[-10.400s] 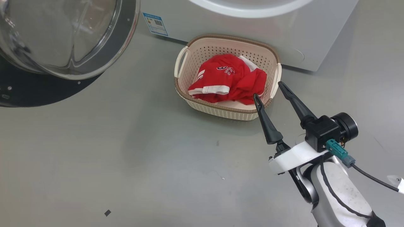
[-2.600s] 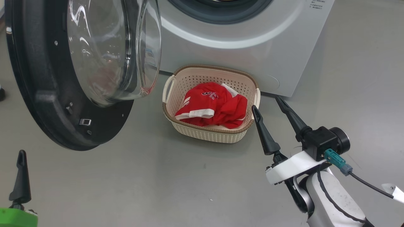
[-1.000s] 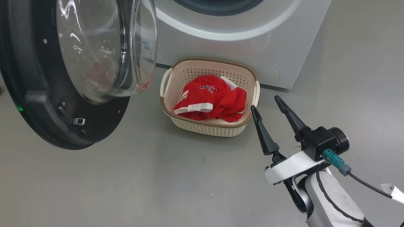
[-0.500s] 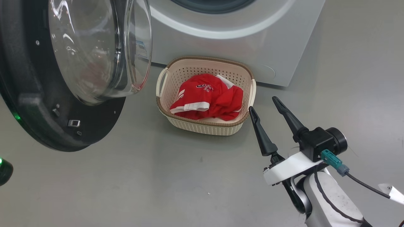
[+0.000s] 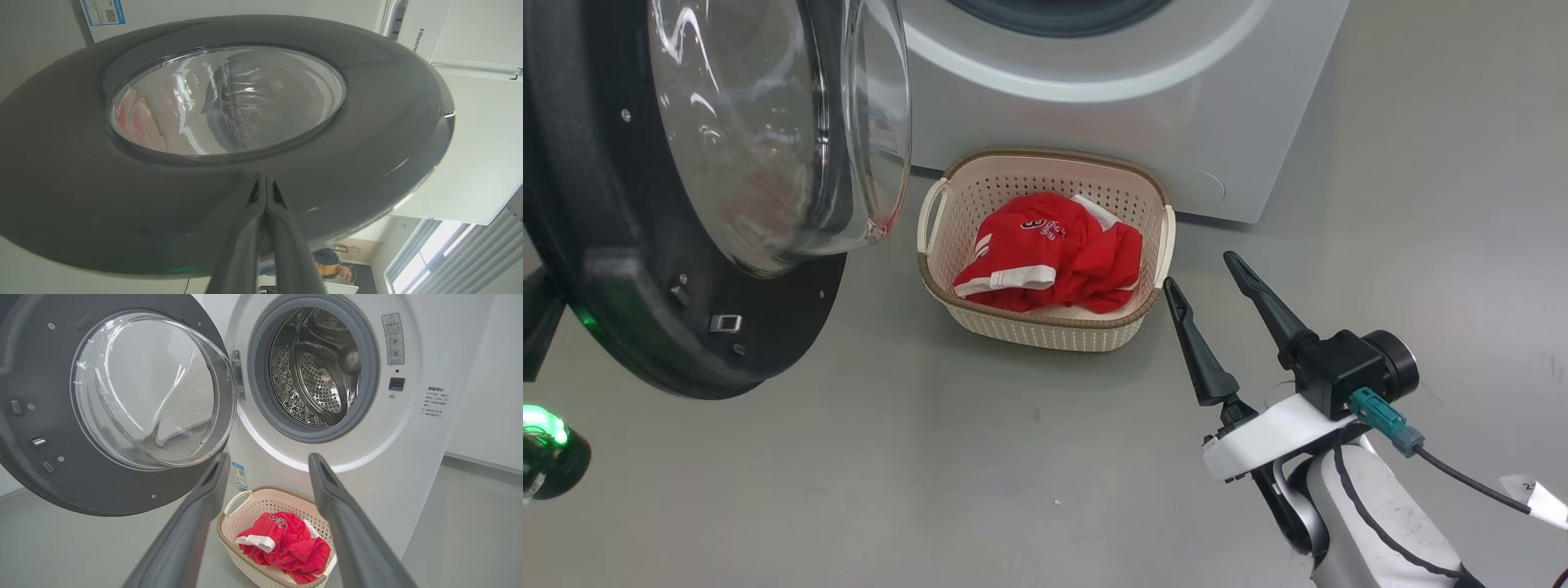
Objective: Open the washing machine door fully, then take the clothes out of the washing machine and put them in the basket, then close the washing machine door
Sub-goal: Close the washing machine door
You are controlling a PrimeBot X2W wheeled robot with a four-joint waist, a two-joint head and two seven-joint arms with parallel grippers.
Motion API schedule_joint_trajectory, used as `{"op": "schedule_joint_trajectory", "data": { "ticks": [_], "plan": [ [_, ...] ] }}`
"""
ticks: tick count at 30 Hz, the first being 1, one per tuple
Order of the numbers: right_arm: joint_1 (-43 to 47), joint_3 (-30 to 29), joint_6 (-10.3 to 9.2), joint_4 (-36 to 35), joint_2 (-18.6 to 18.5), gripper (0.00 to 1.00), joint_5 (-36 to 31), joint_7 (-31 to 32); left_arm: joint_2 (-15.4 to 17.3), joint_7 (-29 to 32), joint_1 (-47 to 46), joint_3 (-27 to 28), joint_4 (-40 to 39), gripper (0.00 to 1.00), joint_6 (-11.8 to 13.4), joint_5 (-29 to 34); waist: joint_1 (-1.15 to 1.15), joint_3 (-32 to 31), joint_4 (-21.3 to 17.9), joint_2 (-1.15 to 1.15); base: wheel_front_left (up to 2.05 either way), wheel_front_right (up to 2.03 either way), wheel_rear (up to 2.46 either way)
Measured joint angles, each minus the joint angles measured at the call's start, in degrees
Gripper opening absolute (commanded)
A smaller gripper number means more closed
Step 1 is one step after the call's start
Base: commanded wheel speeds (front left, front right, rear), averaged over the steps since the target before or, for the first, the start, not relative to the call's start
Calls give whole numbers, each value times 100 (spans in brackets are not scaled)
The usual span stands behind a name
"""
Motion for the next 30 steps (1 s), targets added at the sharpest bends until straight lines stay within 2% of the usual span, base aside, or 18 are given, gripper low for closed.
{"op": "schedule_joint_trajectory", "data": {
  "ticks": [19, 30],
  "plan": [
    [-108, -32, -54, -31, 5, 100, 0, 0, -137, 274, 326, -409, -581, 0, 0, -279, 0, 79, -281, 0, 0, 0, 0],
    [-112, -135, -153, -79, 12, 100, 0, 0, -302, 252, 380, -703, -872, 0, 0, -349, 0, 111, -774, 0, 0, 0, 0]
  ]
}}
